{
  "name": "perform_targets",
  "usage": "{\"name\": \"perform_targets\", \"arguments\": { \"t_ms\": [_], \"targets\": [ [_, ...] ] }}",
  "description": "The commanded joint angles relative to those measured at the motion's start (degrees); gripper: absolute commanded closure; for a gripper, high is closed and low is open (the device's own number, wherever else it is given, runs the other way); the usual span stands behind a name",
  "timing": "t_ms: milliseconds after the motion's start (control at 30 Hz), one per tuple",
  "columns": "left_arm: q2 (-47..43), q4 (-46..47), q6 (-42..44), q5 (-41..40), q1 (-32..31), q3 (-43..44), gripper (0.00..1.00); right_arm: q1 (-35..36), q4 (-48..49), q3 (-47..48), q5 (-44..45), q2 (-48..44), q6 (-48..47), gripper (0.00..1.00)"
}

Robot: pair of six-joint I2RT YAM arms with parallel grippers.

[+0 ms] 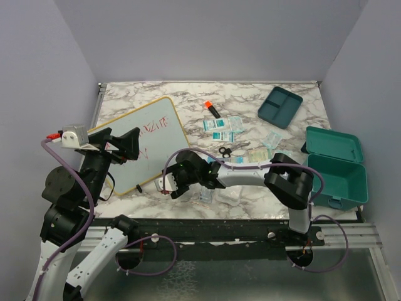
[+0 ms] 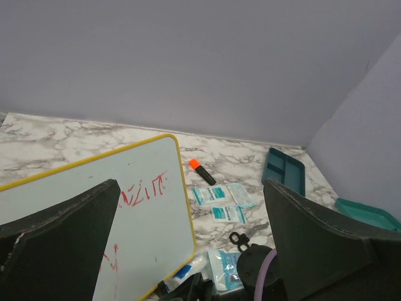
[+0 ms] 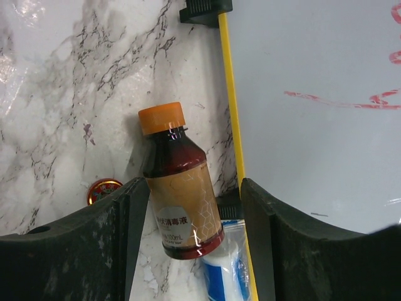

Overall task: Organize the medicine kit
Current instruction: Pick up the pill bottle at the center of the board.

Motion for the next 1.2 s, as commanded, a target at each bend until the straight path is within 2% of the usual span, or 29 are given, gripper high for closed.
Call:
{"name": "perform_targets", "arguments": {
  "t_ms": [0, 567, 867, 1100, 1167],
  "targets": [
    [-0.46, -0.66, -0.52, -0.89, -0.14, 0.96, 0.01, 1.25, -2.09, 2.09, 1.27, 2.47, -1.20, 0.35],
    [-1.58, -0.68, -1.17, -1.92, -0.18, -1.57, 0.01, 2.57, -2.41, 4.80, 5.57, 7.29, -2.65, 0.35],
    [-2.08, -0.66, -1.15, -2.21, -0.19, -1.91, 0.01, 2.70, -4.57, 6.38, 5.78, 8.76, -2.56, 0.44],
    [-2.03, -0.61, -0.81, -2.56, -0.19, -1.77, 0.01, 3.24, -5.58, 7.22, 6.01, 8.93, -2.48, 0.59],
    [-2.05, -0.65, -0.79, -2.63, -0.19, -1.78, 0.01, 3.48, -5.54, 6.76, 5.94, 8.08, -2.44, 0.61]
  ]
}}
